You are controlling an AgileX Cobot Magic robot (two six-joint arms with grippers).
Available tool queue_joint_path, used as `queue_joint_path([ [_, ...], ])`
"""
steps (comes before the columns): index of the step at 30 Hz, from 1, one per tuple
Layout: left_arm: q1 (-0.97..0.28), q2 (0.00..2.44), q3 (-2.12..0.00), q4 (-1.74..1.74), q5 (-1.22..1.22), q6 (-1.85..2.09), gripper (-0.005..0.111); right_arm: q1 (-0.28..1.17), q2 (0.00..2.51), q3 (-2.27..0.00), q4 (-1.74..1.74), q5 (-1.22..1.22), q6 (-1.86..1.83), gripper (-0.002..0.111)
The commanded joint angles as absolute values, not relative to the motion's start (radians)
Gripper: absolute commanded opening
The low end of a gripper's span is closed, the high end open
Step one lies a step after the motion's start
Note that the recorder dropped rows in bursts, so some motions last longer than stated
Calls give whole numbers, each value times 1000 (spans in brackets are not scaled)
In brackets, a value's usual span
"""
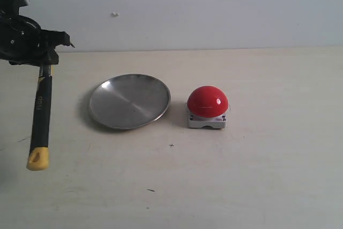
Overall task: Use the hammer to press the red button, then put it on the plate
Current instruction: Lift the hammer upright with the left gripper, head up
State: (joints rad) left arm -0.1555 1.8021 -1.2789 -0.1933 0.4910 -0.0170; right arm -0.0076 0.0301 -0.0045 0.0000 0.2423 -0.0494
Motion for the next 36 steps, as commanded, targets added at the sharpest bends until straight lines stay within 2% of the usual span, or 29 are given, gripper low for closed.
queue_joint_path([
  [1, -226, 1707, -1191, -473, 381, 186, 0, -14, 23, 0, 0, 237, -47, 0],
  [9, -414, 1492, -990, -709, 235, 515, 0, -14, 23, 0, 0, 193, -59, 0],
  [12, -468, 1416, -927, -723, 162, 571, 0, -14, 23, 0, 139, 121, 37, 0],
  [17, -500, 1319, -892, -723, 130, 574, 0, -14, 23, 0, 242, -36, 109, 0],
  [21, -511, 1268, -892, -741, 132, 574, 0, -7, 25, 0, 355, -103, 313, 0],
  [25, -543, 1247, -892, -748, 129, 571, 0, 37, 51, -40, 178, -113, 353, 0],
  [28, -578, 1247, -892, -769, 110, 567, 0, 80, 114, -98, 176, -134, 372, 0],
  [36, -621, 1247, -892, -802, 80, 567, 0, 282, 446, -235, 173, -141, 372, 0],
])
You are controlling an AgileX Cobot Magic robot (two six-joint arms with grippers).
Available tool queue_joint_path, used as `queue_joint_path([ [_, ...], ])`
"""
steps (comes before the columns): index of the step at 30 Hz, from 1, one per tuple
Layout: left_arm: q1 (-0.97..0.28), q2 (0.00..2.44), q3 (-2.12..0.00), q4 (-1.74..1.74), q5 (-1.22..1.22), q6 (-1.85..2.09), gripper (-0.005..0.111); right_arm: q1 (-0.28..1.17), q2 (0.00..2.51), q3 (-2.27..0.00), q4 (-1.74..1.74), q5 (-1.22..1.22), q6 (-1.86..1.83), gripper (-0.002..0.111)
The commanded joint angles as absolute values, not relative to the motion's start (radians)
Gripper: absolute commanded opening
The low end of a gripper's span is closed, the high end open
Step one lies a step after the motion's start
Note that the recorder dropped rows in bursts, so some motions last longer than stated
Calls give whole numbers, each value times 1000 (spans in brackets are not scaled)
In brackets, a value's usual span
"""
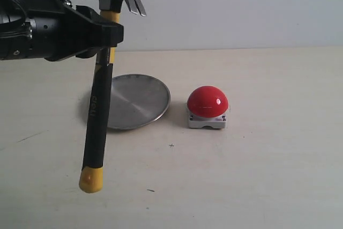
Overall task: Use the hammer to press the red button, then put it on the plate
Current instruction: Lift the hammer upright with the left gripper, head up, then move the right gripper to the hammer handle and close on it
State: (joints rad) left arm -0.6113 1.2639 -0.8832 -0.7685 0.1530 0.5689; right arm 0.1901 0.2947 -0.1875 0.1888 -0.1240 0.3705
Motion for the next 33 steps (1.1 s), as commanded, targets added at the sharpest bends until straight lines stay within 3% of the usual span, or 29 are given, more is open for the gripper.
queue_joint_path([
  [1, -621, 1247, -892, -802, 80, 567, 0, 325, 513, -246, 161, -162, 372, 0],
  [6, -621, 1247, -892, -806, 78, 567, 0, 499, 811, -288, 68, -336, 377, 2],
  [12, -621, 1247, -892, -810, 96, 567, 0, 649, 1252, -401, -161, -648, 469, 15],
  [18, -621, 1247, -892, -810, 118, 567, 0, 664, 1602, -571, -267, -670, 558, 48],
  [22, -621, 1247, -892, -808, 118, 572, 0, 664, 1744, -651, -391, -814, 620, 70],
  [33, -621, 1247, -892, -790, 114, 574, 0, 664, 1790, -688, -406, -865, 630, 73],
])
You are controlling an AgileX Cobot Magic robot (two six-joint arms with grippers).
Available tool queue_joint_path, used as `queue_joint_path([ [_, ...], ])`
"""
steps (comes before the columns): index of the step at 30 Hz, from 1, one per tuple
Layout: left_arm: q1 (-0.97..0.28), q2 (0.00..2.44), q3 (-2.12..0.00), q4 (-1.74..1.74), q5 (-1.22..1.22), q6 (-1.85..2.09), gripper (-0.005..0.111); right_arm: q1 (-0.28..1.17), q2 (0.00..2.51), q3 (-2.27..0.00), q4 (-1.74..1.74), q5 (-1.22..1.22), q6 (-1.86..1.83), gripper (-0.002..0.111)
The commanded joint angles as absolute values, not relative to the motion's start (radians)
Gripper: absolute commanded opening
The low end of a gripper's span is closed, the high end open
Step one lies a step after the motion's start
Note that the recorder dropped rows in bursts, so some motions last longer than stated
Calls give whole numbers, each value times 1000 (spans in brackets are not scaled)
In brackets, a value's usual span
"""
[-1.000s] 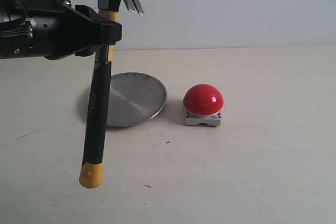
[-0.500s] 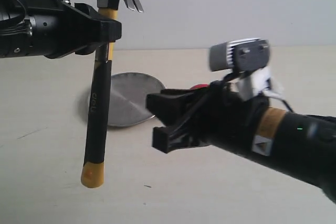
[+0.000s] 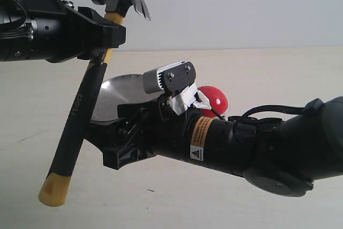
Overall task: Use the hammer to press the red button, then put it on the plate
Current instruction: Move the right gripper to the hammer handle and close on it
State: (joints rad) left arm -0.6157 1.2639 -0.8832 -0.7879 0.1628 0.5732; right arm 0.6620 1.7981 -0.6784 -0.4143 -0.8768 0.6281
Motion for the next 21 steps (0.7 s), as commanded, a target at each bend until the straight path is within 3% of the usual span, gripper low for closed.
queue_joint_path([
  [1, -621, 1247, -892, -790, 107, 579, 0, 664, 1781, -688, -383, -826, 626, 73],
  [12, -621, 1247, -885, -790, 48, 609, 0, 664, 1596, -667, -313, -501, 543, 72],
  [18, -621, 1247, -846, -797, -69, 591, 0, 664, 1535, -649, -349, -524, 573, 72],
  [21, -621, 1247, -846, -797, -69, 590, 0, 664, 1564, -624, -385, -679, 634, 72],
])
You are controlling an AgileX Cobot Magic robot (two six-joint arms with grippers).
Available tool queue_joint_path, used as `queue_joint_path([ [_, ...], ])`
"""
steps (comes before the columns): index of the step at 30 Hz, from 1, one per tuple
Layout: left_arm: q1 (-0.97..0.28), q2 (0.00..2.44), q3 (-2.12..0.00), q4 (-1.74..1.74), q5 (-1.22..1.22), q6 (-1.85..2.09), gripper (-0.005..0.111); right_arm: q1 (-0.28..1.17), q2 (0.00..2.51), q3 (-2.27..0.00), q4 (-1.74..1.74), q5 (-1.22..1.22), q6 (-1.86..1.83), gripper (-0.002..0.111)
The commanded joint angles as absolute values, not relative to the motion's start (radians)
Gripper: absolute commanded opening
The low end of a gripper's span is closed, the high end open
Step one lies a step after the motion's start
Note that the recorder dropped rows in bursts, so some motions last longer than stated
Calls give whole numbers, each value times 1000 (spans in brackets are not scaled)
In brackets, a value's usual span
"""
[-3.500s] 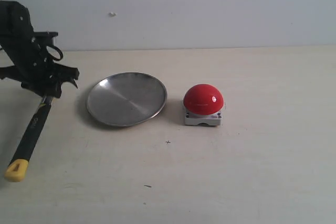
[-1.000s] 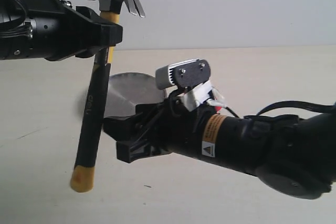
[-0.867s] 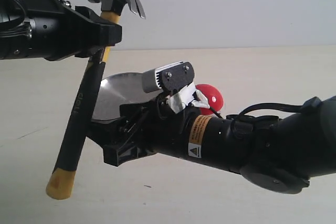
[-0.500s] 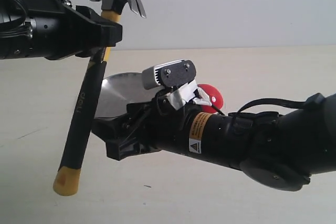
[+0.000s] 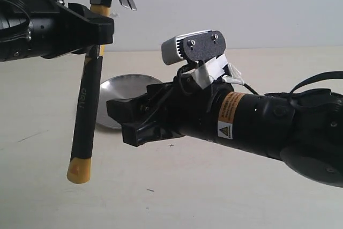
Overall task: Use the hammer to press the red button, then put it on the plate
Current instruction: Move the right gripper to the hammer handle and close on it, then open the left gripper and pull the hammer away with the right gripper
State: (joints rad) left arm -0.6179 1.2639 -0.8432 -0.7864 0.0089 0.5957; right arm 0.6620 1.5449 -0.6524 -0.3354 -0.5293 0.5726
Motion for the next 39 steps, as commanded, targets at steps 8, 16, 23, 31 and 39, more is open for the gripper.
queue_joint_path([
  [8, -621, 1247, -846, -797, -59, 561, 0, 664, 1720, -616, -340, -1026, 673, 72],
  [16, -621, 1247, -846, -797, -52, 543, 0, 664, 1862, -734, -406, -1085, 721, 71],
  [23, -621, 1247, -846, -787, -37, 545, 0, 664, 1875, -823, -462, -905, 788, 70],
  [31, -621, 1264, -846, -787, -34, 545, 0, 664, 1875, -874, -478, -815, 815, 59],
  [39, -621, 1271, -846, -766, -39, 547, 0, 664, 1875, -874, -472, -815, 831, 0],
])
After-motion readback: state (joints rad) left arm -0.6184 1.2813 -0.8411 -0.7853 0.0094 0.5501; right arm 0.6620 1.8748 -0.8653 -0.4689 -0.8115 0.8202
